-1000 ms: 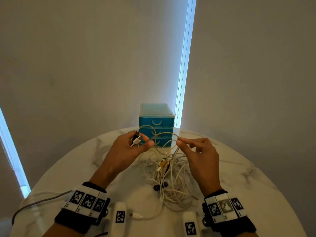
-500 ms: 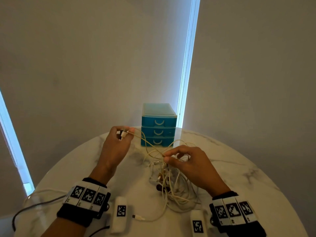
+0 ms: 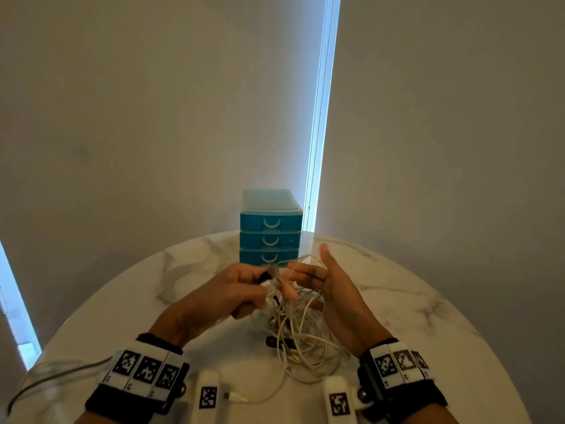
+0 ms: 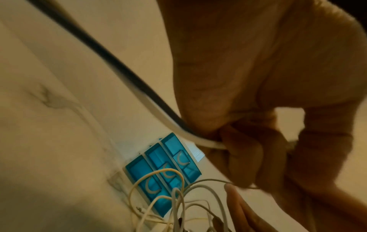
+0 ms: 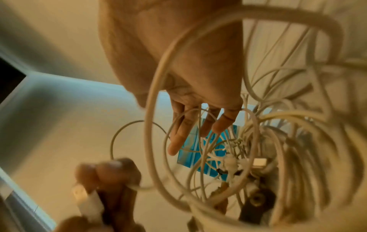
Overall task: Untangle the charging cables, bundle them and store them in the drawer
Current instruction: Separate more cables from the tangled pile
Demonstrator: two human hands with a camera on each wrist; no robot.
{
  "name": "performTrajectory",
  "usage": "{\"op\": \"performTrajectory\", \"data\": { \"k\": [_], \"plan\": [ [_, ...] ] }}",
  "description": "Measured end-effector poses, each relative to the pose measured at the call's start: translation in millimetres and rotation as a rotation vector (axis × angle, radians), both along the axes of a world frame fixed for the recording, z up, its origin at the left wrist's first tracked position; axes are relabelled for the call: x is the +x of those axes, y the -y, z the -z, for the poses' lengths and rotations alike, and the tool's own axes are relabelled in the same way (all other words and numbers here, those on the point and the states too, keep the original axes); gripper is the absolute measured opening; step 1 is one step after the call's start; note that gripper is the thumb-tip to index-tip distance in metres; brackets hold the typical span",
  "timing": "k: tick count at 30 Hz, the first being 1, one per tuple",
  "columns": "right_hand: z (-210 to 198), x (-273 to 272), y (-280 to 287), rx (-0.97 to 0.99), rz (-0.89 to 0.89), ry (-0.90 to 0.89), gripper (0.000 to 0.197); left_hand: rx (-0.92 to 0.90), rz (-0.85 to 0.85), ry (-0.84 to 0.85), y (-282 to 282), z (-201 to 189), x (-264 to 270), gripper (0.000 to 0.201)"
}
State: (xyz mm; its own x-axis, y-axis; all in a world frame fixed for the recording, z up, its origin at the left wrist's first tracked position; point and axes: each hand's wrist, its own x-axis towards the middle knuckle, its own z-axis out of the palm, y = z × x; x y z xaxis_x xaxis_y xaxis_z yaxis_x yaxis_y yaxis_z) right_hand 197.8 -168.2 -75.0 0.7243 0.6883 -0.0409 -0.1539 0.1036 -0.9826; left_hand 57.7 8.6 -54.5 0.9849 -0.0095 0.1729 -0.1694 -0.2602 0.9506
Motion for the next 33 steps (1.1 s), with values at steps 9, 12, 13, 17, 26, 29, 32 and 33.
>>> {"op": "performTrajectory", "data": {
  "k": [9, 12, 13, 17, 26, 29, 32, 33],
  "plan": [
    [-5.9, 4.2, 8.6, 0.222, 0.013, 0.119, 0.035, 0.103, -0.068, -0.263, 9.6, 0.9, 5.8, 0.029],
    [-4.4, 3.4, 9.2, 0.207, -0.022, 0.238, 0.037, -0.069, -0.281, -0.149, 2.3, 2.8, 10.3, 0.021],
    [-3.8, 1.6, 9.2, 0.191, -0.045, 0.283, 0.037, -0.107, -0.332, -0.110, -0.4, 4.3, 12.5, 0.024],
    [-3.9, -7.4, 8.6, 0.060, -0.118, 0.539, 0.030, -0.280, -0.448, -0.041, -3.6, 7.1, 15.4, 0.050],
    [4.4, -6.3, -1.9, -0.361, -0.095, 0.663, 0.056, -0.309, -0.630, 0.269, -17.7, 14.0, 15.2, 0.042],
    [3.3, -4.2, -1.7, -0.310, 0.014, 0.530, 0.059, -0.293, -0.626, 0.382, -20.4, 12.6, 13.3, 0.037],
    [8.0, 2.6, -2.7, -0.214, 0.083, 0.465, 0.074, -0.293, -0.621, 0.464, -18.9, 10.2, 13.6, 0.033],
    [8.4, 3.3, -2.6, -0.209, 0.090, 0.473, 0.081, -0.294, -0.608, 0.473, -17.6, 9.5, 13.4, 0.032]
  ]
}}
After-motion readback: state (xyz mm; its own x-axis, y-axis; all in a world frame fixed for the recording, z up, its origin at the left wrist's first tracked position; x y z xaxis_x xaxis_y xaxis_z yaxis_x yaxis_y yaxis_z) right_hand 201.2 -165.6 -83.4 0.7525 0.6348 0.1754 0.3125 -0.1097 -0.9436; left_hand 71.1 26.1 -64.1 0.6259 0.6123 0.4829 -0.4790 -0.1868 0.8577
